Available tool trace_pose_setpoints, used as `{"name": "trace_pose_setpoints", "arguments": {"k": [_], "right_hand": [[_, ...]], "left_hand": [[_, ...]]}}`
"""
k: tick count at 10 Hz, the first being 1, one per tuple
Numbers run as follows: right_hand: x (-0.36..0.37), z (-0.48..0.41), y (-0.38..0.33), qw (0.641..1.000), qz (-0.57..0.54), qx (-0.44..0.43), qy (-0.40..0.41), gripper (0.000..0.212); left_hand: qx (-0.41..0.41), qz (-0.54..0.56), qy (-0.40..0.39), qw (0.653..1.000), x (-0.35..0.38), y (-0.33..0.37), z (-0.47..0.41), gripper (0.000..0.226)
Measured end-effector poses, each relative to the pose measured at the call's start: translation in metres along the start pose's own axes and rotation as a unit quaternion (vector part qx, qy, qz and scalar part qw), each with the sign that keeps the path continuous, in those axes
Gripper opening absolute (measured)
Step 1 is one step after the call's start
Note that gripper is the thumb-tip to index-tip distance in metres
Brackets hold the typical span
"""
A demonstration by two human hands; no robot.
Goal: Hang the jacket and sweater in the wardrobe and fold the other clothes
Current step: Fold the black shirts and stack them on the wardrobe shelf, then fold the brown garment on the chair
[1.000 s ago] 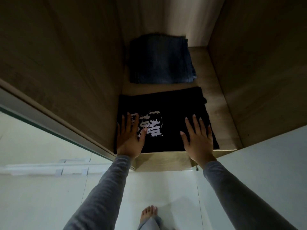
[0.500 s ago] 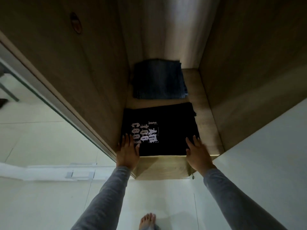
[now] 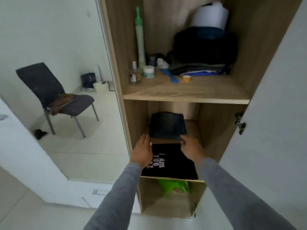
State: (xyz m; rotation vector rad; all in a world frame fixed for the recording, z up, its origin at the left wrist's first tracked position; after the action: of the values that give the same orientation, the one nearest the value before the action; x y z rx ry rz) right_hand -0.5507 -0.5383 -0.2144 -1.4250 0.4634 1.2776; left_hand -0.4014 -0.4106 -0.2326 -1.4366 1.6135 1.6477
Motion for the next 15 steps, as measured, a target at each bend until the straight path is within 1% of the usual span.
{"name": "trace_pose_setpoints", "arguments": {"k": [1, 2, 3, 5, 6, 7, 8, 9, 10, 11, 12, 13, 14, 15], "right_hand": [[-0.026, 0.035, -0.029, 1.000, -0.018, -0.024, -0.006, 0.044], [-0.034, 0.082, -0.062, 0.997, -0.033, -0.063, 0.000, 0.045], [-0.025, 0.128, -0.089, 0.995, -0.048, -0.089, -0.014, 0.045], [0.014, 0.229, -0.184, 0.980, -0.069, -0.181, -0.055, 0.044], [0.044, 0.287, -0.247, 0.965, -0.062, -0.243, -0.084, 0.044], [0.072, 0.346, -0.308, 0.946, -0.062, -0.293, -0.124, 0.031], [0.104, 0.406, -0.371, 0.915, -0.064, -0.363, -0.163, 0.036], [0.138, 0.459, -0.427, 0.889, -0.043, -0.417, -0.181, 0.041], [0.189, 0.513, -0.484, 0.861, -0.039, -0.457, -0.220, 0.033], [0.237, 0.553, -0.538, 0.833, -0.018, -0.495, -0.249, 0.030], [0.282, 0.612, -0.612, 0.788, -0.007, -0.549, -0.280, 0.039], [0.321, 0.664, -0.669, 0.753, -0.002, -0.583, -0.305, 0.039], [0.369, 0.712, -0.715, 0.720, 0.002, -0.608, -0.334, 0.040], [0.420, 0.754, -0.732, 0.692, 0.039, -0.621, -0.366, 0.040]], "left_hand": [[0.013, 0.019, 0.017, 1.000, -0.044, 0.025, 0.025, 0.049], [0.019, 0.013, 0.055, 0.998, -0.089, 0.037, 0.066, 0.049], [0.000, 0.000, 0.081, 0.997, -0.124, 0.030, 0.118, 0.049], [-0.095, -0.051, 0.146, 0.983, -0.217, -0.018, 0.261, 0.044], [-0.150, -0.077, 0.187, 0.968, -0.271, -0.049, 0.336, 0.044], [-0.196, -0.105, 0.231, 0.947, -0.322, -0.076, 0.408, 0.043], [-0.256, -0.120, 0.275, 0.919, -0.366, -0.101, 0.485, 0.041], [-0.318, -0.138, 0.307, 0.886, -0.396, -0.129, 0.562, 0.042], [-0.387, -0.142, 0.313, 0.856, -0.417, -0.161, 0.640, 0.046], [-0.427, -0.159, 0.319, 0.831, -0.443, -0.184, 0.701, 0.047], [-0.435, -0.265, 0.355, 0.784, -0.495, -0.206, 0.761, 0.048], [-0.503, -0.205, 0.385, 0.746, -0.523, -0.249, 0.827, 0.046], [-0.544, -0.198, 0.407, 0.707, -0.531, -0.276, 0.883, 0.048], [-0.585, -0.184, 0.403, 0.679, -0.521, -0.302, 0.936, 0.049]]}}
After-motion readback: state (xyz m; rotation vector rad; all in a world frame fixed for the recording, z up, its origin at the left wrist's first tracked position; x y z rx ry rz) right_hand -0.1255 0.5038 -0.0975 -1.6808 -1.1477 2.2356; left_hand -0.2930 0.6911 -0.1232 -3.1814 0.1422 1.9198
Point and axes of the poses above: each hand's wrist, its own z-axis away from the middle knuckle, its own x-axis out of the palm, y = z × x, the point moved 8 cm from there along -z, towards the middle knuckle, and after that the axes turned 15 degrees about x, right-handed, at the moved point
